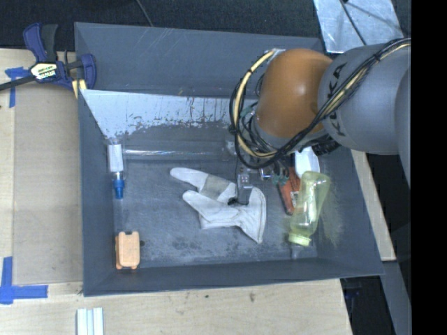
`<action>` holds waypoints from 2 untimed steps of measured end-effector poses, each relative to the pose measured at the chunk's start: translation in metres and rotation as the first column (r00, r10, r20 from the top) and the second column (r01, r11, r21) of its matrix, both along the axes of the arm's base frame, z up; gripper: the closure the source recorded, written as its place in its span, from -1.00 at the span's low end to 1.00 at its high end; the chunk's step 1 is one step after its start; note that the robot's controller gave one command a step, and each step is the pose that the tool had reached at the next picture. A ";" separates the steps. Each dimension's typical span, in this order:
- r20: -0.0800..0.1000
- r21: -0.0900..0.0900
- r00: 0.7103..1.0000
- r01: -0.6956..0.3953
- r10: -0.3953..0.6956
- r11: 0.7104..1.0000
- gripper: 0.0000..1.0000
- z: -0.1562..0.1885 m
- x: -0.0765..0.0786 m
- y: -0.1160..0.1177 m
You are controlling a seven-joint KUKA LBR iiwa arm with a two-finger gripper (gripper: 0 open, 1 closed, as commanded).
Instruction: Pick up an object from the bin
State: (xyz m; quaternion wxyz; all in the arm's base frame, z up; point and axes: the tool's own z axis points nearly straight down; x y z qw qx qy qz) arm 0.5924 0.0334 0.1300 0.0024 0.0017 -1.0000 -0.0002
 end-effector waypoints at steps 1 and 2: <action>0.008 0.000 1.000 0.001 -0.001 1.000 -1.00 0.005 0.002 0.000; 0.014 0.001 0.990 0.142 -0.142 0.990 -1.00 -0.034 -0.009 0.020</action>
Offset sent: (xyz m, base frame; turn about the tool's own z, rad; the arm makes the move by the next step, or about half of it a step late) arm -0.0185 0.0342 -0.0600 0.2140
